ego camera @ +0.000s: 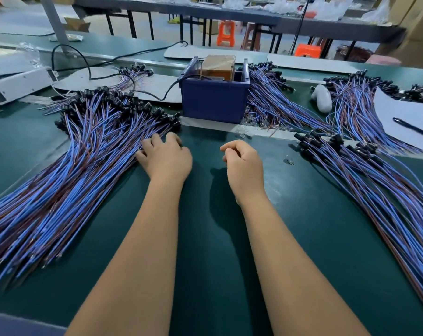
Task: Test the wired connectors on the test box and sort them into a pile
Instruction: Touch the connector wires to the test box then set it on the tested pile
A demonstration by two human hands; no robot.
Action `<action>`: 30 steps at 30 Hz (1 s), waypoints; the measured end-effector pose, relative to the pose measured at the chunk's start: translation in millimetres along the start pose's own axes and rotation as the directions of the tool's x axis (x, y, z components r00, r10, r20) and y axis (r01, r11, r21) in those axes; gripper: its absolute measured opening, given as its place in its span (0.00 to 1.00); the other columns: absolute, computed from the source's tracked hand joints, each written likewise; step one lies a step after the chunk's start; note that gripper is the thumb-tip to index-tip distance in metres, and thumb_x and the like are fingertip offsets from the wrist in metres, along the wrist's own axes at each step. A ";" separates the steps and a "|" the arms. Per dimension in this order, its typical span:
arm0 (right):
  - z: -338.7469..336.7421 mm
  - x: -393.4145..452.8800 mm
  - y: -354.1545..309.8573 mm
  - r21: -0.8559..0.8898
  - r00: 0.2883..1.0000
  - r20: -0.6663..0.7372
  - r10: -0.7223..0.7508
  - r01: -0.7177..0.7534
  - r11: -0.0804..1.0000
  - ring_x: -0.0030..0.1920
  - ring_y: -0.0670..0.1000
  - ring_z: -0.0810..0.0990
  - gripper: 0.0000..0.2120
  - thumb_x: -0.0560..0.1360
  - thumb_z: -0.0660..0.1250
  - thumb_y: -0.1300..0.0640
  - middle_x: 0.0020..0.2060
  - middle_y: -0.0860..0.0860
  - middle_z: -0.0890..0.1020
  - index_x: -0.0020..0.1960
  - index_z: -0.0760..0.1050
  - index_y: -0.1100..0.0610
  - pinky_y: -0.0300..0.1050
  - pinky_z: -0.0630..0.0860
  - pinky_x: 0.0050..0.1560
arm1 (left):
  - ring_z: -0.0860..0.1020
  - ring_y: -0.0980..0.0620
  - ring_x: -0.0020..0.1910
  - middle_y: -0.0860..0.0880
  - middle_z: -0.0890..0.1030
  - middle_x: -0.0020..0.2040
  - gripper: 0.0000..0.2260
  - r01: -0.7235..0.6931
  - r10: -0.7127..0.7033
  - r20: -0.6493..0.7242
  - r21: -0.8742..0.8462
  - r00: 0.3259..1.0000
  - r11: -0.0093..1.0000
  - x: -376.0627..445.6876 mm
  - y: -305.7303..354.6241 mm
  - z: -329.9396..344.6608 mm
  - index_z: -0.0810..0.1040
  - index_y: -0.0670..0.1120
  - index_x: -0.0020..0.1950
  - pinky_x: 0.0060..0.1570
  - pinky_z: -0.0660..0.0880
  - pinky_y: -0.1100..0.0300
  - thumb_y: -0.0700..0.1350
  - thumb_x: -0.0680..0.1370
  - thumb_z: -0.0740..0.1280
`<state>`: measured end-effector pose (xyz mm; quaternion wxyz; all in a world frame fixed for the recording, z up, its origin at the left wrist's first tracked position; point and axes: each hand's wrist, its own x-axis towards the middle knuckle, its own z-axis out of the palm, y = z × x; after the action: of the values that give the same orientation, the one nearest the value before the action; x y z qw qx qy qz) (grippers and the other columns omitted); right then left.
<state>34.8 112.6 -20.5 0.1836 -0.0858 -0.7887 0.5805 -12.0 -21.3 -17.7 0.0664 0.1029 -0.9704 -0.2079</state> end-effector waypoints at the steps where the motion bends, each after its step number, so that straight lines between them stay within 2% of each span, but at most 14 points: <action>1: 0.3 -0.3 -0.4 -0.014 1.000 0.008 0.000 0.000 1.000 0.31 0.41 0.71 0.12 0.76 0.58 0.62 0.32 0.45 0.77 0.40 0.76 0.48 0.34 0.67 0.31 | 0.62 0.41 0.68 0.44 0.69 0.69 0.11 -0.011 0.012 -0.034 0.007 0.999 1.000 -0.8 -0.3 0.8 0.72 0.51 0.62 0.62 0.59 0.47 0.47 0.80 0.57; 4: 1.4 0.4 -0.5 -0.056 1.000 0.028 0.008 -0.006 0.998 0.32 0.43 0.71 0.11 0.76 0.59 0.61 0.33 0.44 0.77 0.42 0.76 0.49 0.38 0.67 0.33 | 0.66 0.42 0.65 0.46 0.73 0.66 0.12 -0.022 0.014 -0.139 -0.054 0.990 0.998 -1.3 -0.3 1.2 0.71 0.50 0.63 0.59 0.62 0.47 0.43 0.80 0.60; 9: 9.0 4.0 -4.4 -0.185 0.999 0.024 0.032 -0.027 0.982 0.38 0.50 0.74 0.10 0.76 0.58 0.61 0.35 0.47 0.78 0.45 0.77 0.55 0.45 0.68 0.37 | 0.72 0.41 0.61 0.44 0.77 0.60 0.12 -0.034 0.033 -0.167 -0.004 0.985 0.999 -9.8 3.5 1.6 0.78 0.51 0.63 0.57 0.65 0.49 0.44 0.82 0.60; 11: 10.9 5.4 -4.5 -0.270 0.999 0.030 0.023 -0.014 0.963 0.43 0.53 0.76 0.09 0.76 0.58 0.59 0.39 0.49 0.80 0.45 0.78 0.55 0.48 0.73 0.42 | 0.76 0.44 0.55 0.45 0.78 0.57 0.11 -0.120 0.056 -0.266 -0.232 0.962 0.965 -17.0 9.3 3.1 0.80 0.49 0.60 0.55 0.70 0.51 0.44 0.82 0.61; 13: 10.9 5.4 -3.8 -0.276 0.999 0.033 0.006 0.003 0.961 0.43 0.53 0.77 0.09 0.77 0.58 0.58 0.39 0.49 0.80 0.44 0.77 0.54 0.48 0.72 0.43 | 0.76 0.55 0.46 0.48 0.79 0.52 0.08 -0.216 0.010 -0.325 -0.604 0.946 0.767 -23.5 22.7 2.9 0.81 0.47 0.57 0.52 0.74 0.57 0.42 0.81 0.64; 15: 9.0 4.5 -3.8 -0.132 1.000 0.014 0.002 0.000 0.991 0.39 0.52 0.76 0.12 0.80 0.57 0.55 0.33 0.48 0.78 0.42 0.76 0.52 0.46 0.69 0.39 | 0.74 0.59 0.43 0.49 0.78 0.50 0.07 -0.273 0.008 -0.316 -0.804 0.949 0.528 -28.9 36.5 2.2 0.82 0.47 0.54 0.50 0.73 0.65 0.40 0.80 0.67; 16: 7.5 4.1 -3.9 -0.009 1.000 0.007 0.017 -0.016 1.000 0.36 0.51 0.75 0.14 0.81 0.56 0.54 0.30 0.49 0.77 0.41 0.75 0.51 0.45 0.68 0.37 | 0.73 0.59 0.44 0.50 0.76 0.50 0.07 -0.296 0.027 -0.322 -0.829 0.946 0.475 -31.9 42.1 1.3 0.83 0.50 0.52 0.51 0.71 0.69 0.40 0.79 0.68; 19: 1.9 4.5 -7.1 0.314 0.992 0.089 0.088 -0.111 0.943 0.29 0.50 0.73 0.20 0.85 0.50 0.50 0.29 0.56 0.76 0.45 0.76 0.56 0.41 0.69 0.31 | 0.72 0.58 0.43 0.50 0.70 0.47 0.10 -0.346 0.112 -0.330 -0.843 0.937 0.412 -36.3 52.7 1.8 0.81 0.57 0.47 0.50 0.71 0.70 0.40 0.78 0.70; 21: -1.3 4.5 -11.4 0.456 0.977 0.181 0.113 -0.185 0.870 0.33 0.51 0.78 0.25 0.85 0.47 0.47 0.35 0.59 0.80 0.47 0.79 0.57 0.39 0.74 0.32 | 0.71 0.55 0.38 0.45 0.71 0.44 0.12 -0.362 0.203 -0.306 -0.853 0.930 0.375 -40.7 59.3 2.6 0.80 0.57 0.46 0.45 0.73 0.64 0.39 0.78 0.69; 23: -5.5 6.0 -12.2 0.543 0.964 0.246 0.102 -0.224 0.809 0.41 0.49 0.83 0.28 0.85 0.44 0.45 0.42 0.53 0.85 0.49 0.81 0.54 0.39 0.78 0.38 | 0.74 0.53 0.38 0.41 0.75 0.45 0.12 -0.396 0.285 -0.303 -0.843 0.909 0.364 -46.0 64.8 2.7 0.79 0.55 0.46 0.43 0.74 0.63 0.37 0.78 0.69; 25: -12.4 7.9 -11.1 0.570 0.955 0.283 0.092 -0.244 0.784 0.41 0.46 0.83 0.30 0.85 0.41 0.45 0.41 0.49 0.86 0.48 0.82 0.52 0.39 0.77 0.39 | 0.77 0.55 0.42 0.41 0.78 0.50 0.13 -0.398 0.339 -0.290 -0.861 0.895 0.317 -49.8 67.0 1.4 0.79 0.55 0.45 0.45 0.75 0.62 0.36 0.79 0.68; 27: -18.6 10.3 -10.5 0.582 0.946 0.311 0.086 -0.261 0.770 0.41 0.49 0.82 0.32 0.84 0.40 0.44 0.42 0.52 0.85 0.52 0.81 0.55 0.40 0.77 0.40 | 0.80 0.53 0.44 0.43 0.81 0.52 0.15 -0.286 0.385 -0.193 -0.937 0.902 0.201 -51.1 64.8 -0.8 0.82 0.57 0.43 0.46 0.78 0.54 0.36 0.79 0.67; 28: -21.1 11.3 -10.3 0.601 0.946 0.311 0.093 -0.272 0.752 0.41 0.50 0.82 0.32 0.84 0.40 0.43 0.42 0.53 0.85 0.52 0.80 0.57 0.41 0.77 0.42 | 0.81 0.52 0.42 0.46 0.82 0.50 0.13 -0.196 0.428 -0.122 -0.971 0.895 0.134 -51.0 62.2 -2.3 0.83 0.55 0.44 0.45 0.79 0.53 0.37 0.79 0.67; 30: -25.2 13.3 -11.0 0.667 0.945 0.301 0.125 -0.302 0.681 0.39 0.48 0.82 0.28 0.85 0.44 0.45 0.37 0.50 0.84 0.46 0.79 0.57 0.43 0.76 0.45 | 0.80 0.51 0.39 0.47 0.84 0.44 0.07 -0.008 0.557 0.025 -0.998 0.830 0.057 -50.7 54.9 -6.7 0.83 0.48 0.48 0.41 0.79 0.58 0.38 0.78 0.68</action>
<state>33.3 136.0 -1.0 0.0399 -0.0330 -0.5068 0.8605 28.9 36.6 6.9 -0.0471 -0.2122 -0.5739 -0.7896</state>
